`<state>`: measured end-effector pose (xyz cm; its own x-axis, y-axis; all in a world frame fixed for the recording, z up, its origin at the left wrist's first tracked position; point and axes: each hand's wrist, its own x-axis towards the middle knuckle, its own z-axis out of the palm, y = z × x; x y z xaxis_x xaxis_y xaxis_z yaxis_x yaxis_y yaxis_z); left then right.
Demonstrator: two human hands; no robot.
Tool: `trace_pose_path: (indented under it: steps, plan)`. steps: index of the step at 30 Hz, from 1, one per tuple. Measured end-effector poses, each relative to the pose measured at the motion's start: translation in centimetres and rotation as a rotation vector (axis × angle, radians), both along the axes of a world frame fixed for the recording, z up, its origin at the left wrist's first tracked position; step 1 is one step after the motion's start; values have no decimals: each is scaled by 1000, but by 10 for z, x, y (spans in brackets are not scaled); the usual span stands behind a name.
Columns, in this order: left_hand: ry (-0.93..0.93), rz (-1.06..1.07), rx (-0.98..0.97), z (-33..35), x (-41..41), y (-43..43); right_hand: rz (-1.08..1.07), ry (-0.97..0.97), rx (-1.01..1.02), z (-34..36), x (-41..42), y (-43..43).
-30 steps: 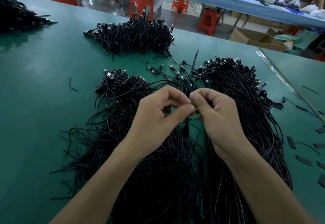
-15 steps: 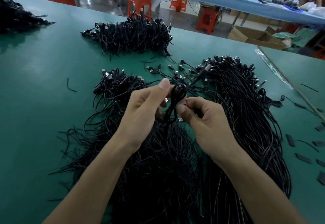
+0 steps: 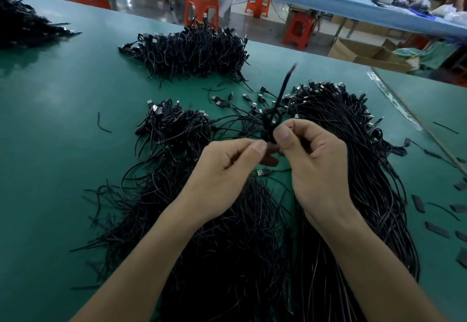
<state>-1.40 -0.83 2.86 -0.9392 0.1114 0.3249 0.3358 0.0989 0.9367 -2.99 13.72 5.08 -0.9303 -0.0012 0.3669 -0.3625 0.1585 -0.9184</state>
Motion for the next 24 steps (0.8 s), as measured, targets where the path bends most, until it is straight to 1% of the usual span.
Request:
trace_pose_path:
  steps: [3,5,6,10,14,16,19,22,24]
  plan:
    - [-53,-30,52,2,-2,-3,64,13,64,-3,7,-4]
    - [-106,-66,140,3,-2,-5,105,8,120,-8,12,-7]
    - [-100,-65,165,4,-3,-6,124,-2,134,-10,14,-8]
    - [66,-27,113,2,-5,-12,164,-101,96,-18,16,-7]
    - [88,-87,139,1,-6,-16,157,-156,82,-15,13,-2]
    - [128,-67,95,0,-6,-16,174,-186,53,-15,11,0]
    - [220,-24,-45,-4,-6,-17,199,-331,-26,-19,10,4]
    - [336,17,-232,-5,-7,-19,268,-530,-190,-20,10,6]
    - [345,31,-275,-6,-7,-18,300,-633,-299,-22,8,9]
